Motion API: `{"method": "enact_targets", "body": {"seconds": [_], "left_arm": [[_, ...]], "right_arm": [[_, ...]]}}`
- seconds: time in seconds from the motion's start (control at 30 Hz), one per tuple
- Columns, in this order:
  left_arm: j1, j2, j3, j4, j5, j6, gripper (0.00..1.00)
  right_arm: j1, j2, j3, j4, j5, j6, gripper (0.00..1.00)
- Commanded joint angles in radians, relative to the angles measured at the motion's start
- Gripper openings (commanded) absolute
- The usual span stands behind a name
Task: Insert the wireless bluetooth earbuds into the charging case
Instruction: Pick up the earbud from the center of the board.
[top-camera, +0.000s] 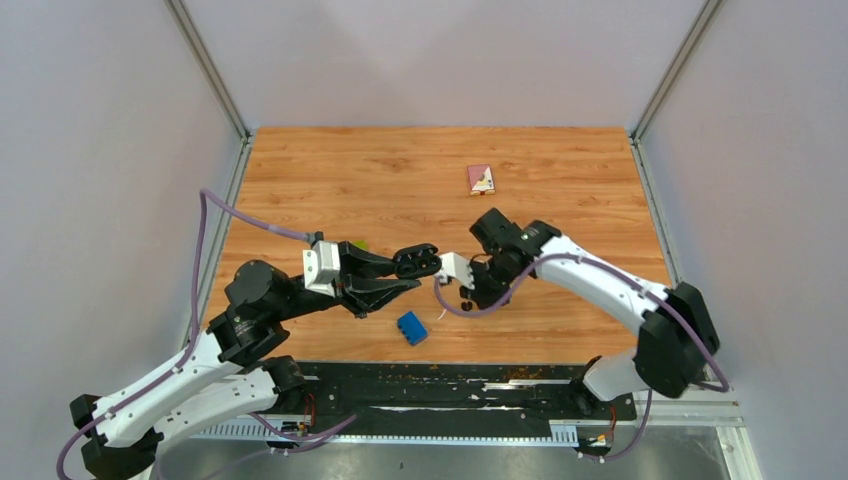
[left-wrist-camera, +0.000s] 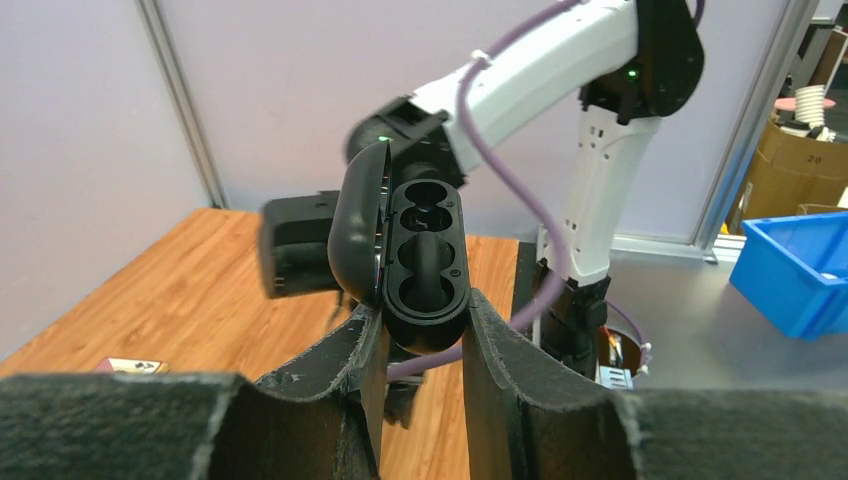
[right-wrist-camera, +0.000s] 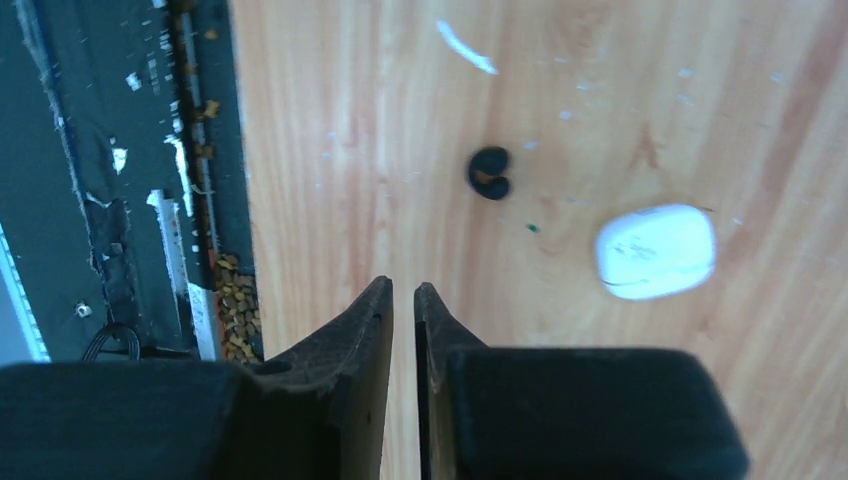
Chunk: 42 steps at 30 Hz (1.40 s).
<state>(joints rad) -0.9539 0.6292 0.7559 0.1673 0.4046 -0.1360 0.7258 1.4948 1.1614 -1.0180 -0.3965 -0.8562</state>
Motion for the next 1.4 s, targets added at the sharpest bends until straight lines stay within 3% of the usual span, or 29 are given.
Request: {"method": "enact_targets", "body": {"seconds": [0.0,0.23,0.67,1.37], "left_arm": [[-0.003,-0.010,0.012,0.018,-0.006,-0.012,0.00],[-0.003,-0.010,0.008,0.014,-0.017,-0.007,0.00],[-0.003,-0.003,-0.001,0.008,-0.022,-0.002,0.00],[-0.003,0.002,-0.037,0.025,-0.015,0.010,0.00]], "right_arm": [[0.012,-0.175,-0.210,0.272,-0.126,-0.118,0.17],[0.026,-0.337,-0.485,0.585,-0.171,-0.316,0.28],[0.053,-0.225,-0.526,0.666,-0.125,-0.465,0.28],[0.053,-0.094,-0.495,0.706,-0.062,-0.477,0.24]]}}
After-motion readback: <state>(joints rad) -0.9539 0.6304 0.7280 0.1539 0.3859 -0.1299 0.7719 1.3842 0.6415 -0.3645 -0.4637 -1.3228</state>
